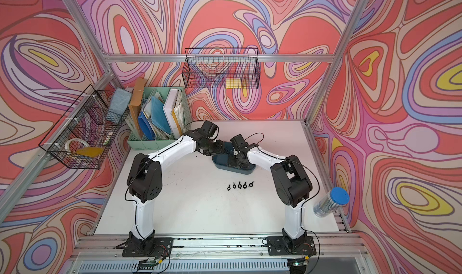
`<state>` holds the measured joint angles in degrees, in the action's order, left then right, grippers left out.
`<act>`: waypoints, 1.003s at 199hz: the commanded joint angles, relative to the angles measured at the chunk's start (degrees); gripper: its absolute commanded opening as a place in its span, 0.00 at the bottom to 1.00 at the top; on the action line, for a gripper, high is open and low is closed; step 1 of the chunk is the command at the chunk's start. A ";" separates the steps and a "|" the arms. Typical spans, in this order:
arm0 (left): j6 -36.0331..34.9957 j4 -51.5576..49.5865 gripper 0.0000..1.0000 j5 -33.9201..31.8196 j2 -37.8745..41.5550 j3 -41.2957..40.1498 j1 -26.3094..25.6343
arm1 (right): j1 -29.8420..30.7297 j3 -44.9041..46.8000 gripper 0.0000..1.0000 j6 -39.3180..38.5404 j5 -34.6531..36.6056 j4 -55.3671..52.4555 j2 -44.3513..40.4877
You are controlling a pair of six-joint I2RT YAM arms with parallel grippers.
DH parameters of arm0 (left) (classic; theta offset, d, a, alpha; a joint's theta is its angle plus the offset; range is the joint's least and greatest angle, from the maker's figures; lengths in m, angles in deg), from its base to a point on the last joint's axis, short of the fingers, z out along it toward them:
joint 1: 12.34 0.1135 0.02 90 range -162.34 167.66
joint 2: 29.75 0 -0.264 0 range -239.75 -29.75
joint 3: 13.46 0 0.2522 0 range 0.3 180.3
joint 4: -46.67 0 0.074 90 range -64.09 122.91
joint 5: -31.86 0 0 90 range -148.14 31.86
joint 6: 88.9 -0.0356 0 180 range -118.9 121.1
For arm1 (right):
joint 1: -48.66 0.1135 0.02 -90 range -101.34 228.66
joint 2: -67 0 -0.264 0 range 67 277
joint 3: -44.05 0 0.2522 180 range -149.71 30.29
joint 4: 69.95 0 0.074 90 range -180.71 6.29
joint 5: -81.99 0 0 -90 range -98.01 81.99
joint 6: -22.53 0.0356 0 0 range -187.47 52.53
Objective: Take out the wing nut from the storage box
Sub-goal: Pick up the wing nut from the storage box.
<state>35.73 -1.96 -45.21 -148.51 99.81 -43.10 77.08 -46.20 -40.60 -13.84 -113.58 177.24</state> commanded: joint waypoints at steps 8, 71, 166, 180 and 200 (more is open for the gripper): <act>0.25 -1.45 0.53 -0.20 -3.41 3.94 -0.43 | -0.73 0.45 0.65 0.76 5.96 -0.52 -5.40; -1.34 -3.09 0.47 -1.80 -9.73 10.09 -1.83 | -2.57 1.58 0.80 -0.11 10.87 -1.23 -11.82; -1.68 -7.66 0.42 -8.95 -20.09 19.81 -3.25 | -3.75 3.54 0.98 0.99 12.65 -0.48 -16.07; -1.39 -7.73 0.42 -9.07 -21.11 20.83 -3.34 | -3.85 3.58 0.98 0.99 12.68 -0.58 -16.19; -1.60 -8.45 0.42 -9.19 -22.69 22.67 -3.60 | -3.92 3.56 0.98 0.99 12.94 -0.89 -16.17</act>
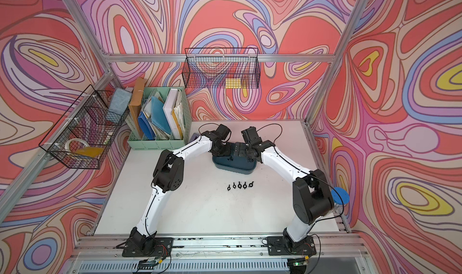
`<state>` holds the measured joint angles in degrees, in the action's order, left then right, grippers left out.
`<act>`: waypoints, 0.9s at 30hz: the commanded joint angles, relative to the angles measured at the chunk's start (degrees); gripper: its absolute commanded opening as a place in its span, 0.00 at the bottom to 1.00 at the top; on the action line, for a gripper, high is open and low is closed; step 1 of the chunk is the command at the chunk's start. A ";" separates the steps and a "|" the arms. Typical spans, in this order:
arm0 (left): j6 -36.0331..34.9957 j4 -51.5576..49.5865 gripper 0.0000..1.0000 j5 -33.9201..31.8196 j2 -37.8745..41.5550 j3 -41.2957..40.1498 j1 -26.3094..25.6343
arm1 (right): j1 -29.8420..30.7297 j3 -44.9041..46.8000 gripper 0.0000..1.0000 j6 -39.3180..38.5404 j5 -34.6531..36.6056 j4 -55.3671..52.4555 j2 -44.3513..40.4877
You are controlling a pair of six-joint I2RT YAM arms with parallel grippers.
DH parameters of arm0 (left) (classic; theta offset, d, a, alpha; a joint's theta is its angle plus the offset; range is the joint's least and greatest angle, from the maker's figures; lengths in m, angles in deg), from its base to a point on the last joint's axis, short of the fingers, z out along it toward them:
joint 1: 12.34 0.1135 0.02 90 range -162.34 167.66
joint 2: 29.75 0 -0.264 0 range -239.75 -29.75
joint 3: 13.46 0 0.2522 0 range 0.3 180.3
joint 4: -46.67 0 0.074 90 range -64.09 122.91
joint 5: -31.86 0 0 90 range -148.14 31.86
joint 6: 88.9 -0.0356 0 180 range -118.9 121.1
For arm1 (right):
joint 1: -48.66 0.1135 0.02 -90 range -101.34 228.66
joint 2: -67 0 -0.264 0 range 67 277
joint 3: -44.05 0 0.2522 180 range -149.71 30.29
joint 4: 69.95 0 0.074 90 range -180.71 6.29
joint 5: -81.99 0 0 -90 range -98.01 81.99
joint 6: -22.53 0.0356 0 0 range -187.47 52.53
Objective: Take out the wing nut from the storage box
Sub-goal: Pick up the wing nut from the storage box.
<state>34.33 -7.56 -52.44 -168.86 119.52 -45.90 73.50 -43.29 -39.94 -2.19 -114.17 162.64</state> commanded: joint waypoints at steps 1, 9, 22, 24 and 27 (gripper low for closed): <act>-0.20 -2.90 0.42 -1.98 -2.37 3.00 -0.80 | -0.37 0.64 0.98 0.33 1.29 -0.30 -1.63; -0.05 -3.34 0.42 -2.45 -3.80 3.92 -1.23 | -0.54 0.84 0.98 0.53 0.91 -0.10 -1.50; 0.03 -3.75 0.25 -2.27 -4.36 4.09 -1.51 | -0.56 1.29 0.98 1.04 0.25 -0.04 -1.50; 0.02 -3.76 0.22 -2.27 -4.27 4.00 -1.51 | -0.67 1.46 0.98 1.10 0.15 -0.04 -1.50; -0.20 -3.66 0.15 -2.23 -3.45 3.85 -1.53 | -0.67 1.62 0.98 1.16 -0.50 0.15 -1.43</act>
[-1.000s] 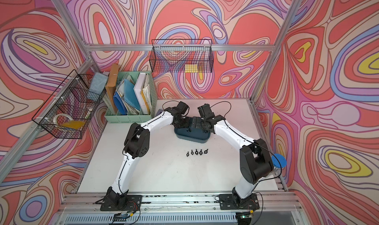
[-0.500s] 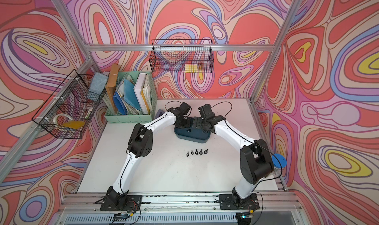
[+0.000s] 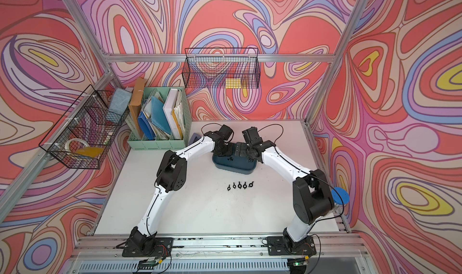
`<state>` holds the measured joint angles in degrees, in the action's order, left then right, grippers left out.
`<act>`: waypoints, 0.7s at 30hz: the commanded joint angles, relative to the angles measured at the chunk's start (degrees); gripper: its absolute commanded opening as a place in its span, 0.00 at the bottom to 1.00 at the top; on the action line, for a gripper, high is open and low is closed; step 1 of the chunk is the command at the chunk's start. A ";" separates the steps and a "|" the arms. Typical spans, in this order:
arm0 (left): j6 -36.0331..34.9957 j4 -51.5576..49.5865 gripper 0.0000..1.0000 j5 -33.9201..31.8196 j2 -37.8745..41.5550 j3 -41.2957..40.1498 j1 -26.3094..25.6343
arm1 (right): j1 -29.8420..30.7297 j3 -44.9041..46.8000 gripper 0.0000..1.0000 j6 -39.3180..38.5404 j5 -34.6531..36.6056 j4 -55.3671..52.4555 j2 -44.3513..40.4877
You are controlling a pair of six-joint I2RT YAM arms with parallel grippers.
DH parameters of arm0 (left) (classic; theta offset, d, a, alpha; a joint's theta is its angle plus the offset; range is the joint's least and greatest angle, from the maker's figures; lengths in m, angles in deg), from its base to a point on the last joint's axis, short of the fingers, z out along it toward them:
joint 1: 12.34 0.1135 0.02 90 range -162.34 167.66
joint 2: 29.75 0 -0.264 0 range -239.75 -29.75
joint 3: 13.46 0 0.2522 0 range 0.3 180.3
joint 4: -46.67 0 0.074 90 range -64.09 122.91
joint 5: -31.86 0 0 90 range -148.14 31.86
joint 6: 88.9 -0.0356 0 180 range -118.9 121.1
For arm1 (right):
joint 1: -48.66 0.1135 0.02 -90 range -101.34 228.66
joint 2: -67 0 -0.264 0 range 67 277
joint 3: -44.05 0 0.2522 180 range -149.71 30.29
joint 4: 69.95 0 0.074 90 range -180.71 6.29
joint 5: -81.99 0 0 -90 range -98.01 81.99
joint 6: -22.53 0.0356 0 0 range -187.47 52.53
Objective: Take out the wing nut from the storage box
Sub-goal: Pick up the wing nut from the storage box.
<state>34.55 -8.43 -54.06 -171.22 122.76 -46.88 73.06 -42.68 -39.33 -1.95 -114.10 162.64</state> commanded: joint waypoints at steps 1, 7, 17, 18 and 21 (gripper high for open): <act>-0.48 -2.71 0.14 -0.61 -0.89 0.53 -0.53 | -0.23 1.07 0.98 0.57 -0.79 0.08 -1.42; -0.53 -1.89 0.08 -0.64 0.62 -0.85 -0.52 | -0.19 0.92 0.98 0.64 -1.18 0.25 -1.41; 0.55 10.09 0.00 2.34 15.86 -17.51 -0.42 | -0.16 0.72 0.98 1.47 -3.29 1.69 -1.68; 0.55 11.36 0.00 2.98 17.21 -19.00 -0.35 | -0.15 0.58 0.98 1.56 -3.80 1.93 -1.59; 0.95 14.66 0.00 5.12 21.16 -23.34 -0.09 | -0.11 -0.02 0.98 1.67 -5.60 3.03 -1.25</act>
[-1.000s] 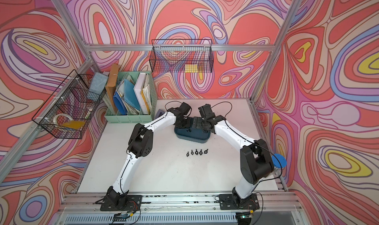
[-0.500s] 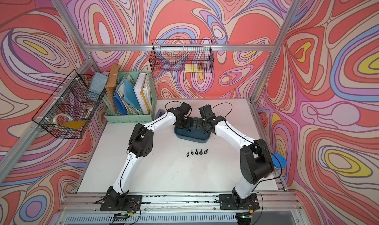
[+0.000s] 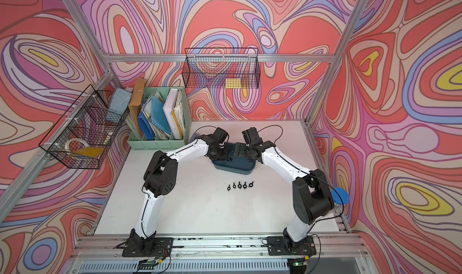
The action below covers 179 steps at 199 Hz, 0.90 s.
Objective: Take out the wing nut from the storage box
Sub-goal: Pick up the wing nut from the storage box.
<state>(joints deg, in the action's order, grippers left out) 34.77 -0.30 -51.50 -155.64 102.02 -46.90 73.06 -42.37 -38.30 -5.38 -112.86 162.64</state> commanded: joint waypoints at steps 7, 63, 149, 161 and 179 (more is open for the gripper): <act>0.95 9.17 0.00 4.36 8.18 -5.62 0.20 | -0.12 -0.57 0.97 1.02 -3.87 2.92 -0.99; 1.16 15.32 0.00 11.59 14.31 -12.81 0.90 | -0.07 -2.07 0.75 2.12 -13.87 7.65 1.21; 2.46 20.35 0.00 15.65 18.36 -18.07 1.17 | -0.16 -2.13 0.31 5.57 -19.53 10.51 3.89; 2.56 20.85 0.00 16.16 18.63 -18.46 1.17 | -0.23 -2.32 0.29 5.92 -19.54 10.43 4.25; 2.89 21.30 0.00 16.95 18.92 -18.82 1.12 | -0.21 -2.30 0.26 6.67 -19.51 10.50 4.76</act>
<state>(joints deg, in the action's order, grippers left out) 37.02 17.95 -36.97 -138.78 84.14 -45.99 73.06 -43.31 -32.99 -24.09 -103.37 166.22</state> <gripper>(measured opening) 0.064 0.274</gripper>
